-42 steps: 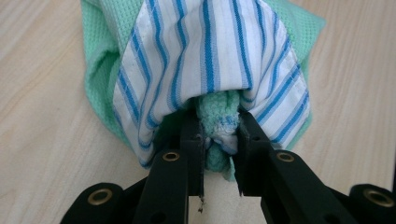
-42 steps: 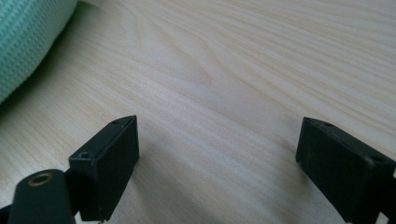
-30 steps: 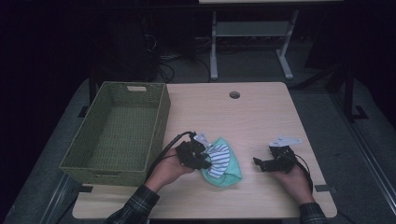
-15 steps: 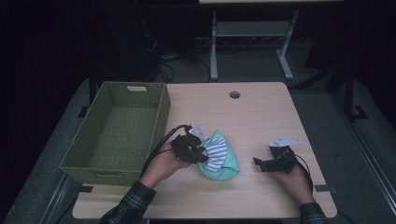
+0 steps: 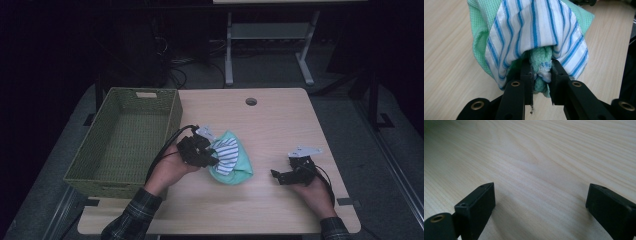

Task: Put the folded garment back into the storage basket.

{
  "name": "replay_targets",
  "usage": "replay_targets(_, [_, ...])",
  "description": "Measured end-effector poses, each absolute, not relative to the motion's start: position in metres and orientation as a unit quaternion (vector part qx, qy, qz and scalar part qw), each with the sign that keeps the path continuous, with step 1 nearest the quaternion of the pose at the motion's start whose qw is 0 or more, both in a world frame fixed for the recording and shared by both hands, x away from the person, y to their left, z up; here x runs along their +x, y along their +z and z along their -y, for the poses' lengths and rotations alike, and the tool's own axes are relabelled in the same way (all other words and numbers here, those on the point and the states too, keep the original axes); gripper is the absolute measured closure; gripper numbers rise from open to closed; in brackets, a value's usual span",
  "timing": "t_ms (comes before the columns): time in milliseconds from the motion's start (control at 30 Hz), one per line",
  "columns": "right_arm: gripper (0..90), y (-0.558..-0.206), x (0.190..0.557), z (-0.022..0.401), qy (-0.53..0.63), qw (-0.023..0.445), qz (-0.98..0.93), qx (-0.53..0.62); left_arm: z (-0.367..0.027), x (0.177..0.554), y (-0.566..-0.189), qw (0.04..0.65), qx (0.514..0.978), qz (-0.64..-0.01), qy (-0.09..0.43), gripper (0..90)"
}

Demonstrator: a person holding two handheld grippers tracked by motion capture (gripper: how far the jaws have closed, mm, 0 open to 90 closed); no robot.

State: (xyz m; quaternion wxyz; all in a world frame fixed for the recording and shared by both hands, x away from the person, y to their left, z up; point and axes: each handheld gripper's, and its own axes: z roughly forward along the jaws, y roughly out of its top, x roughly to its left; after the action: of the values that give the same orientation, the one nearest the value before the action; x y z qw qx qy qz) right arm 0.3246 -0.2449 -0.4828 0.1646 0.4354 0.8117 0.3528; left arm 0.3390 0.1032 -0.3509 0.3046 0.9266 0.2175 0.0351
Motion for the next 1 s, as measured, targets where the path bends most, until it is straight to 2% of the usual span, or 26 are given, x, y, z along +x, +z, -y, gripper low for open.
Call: replay_targets(1000, [8.3, -0.483, 0.324, 0.245, 0.352, 0.164, -0.812, 0.436, -0.146, 0.355, -0.313, 0.311, 0.914, -0.249, 0.079, 75.5])
